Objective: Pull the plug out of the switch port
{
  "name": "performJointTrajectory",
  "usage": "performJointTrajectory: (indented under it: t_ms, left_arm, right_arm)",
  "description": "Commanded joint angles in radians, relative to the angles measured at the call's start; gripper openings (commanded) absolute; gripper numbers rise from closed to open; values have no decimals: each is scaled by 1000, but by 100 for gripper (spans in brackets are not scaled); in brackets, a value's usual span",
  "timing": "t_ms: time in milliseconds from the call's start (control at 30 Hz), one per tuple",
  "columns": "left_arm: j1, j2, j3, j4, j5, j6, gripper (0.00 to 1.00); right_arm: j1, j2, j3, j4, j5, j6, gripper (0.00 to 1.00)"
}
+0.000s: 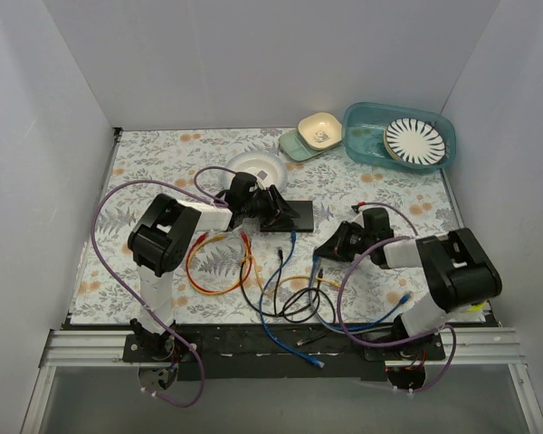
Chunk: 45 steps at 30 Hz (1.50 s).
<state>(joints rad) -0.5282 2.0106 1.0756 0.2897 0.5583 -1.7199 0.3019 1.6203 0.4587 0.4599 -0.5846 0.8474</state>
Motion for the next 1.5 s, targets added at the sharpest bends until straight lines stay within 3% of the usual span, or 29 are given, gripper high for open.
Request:
performJointTrajectory:
  t_ms: [0, 100, 133, 233, 333, 633, 1133, 1467]
  left_arm:
    - [22, 5, -39, -123, -75, 43, 41]
    - [34, -6, -45, -127, -77, 51, 41]
    - [36, -12, -49, -126, -77, 54, 41]
    - [37, -18, -54, -123, -75, 54, 41]
    - [37, -22, -57, -115, -69, 49, 41]
    - [37, -44, -77, -113, -72, 45, 41]
    - [40, -73, -106, -123, -81, 51, 41]
    - [42, -84, -114, -136, -86, 62, 41]
  right_arm:
    - [-64, -175, 21, -304, 322, -97, 1]
    - [-72, -198, 95, -357, 356, -178, 1]
    - [-72, -194, 112, -354, 329, -211, 16]
    - [-58, -204, 138, -270, 235, -186, 40]
    - [-1, -215, 176, -195, 200, -174, 47]
    - [161, 4, 325, -152, 103, -128, 47]
    - [164, 168, 285, -44, 134, -21, 44]
    - [115, 230, 201, 190, 131, 157, 40]
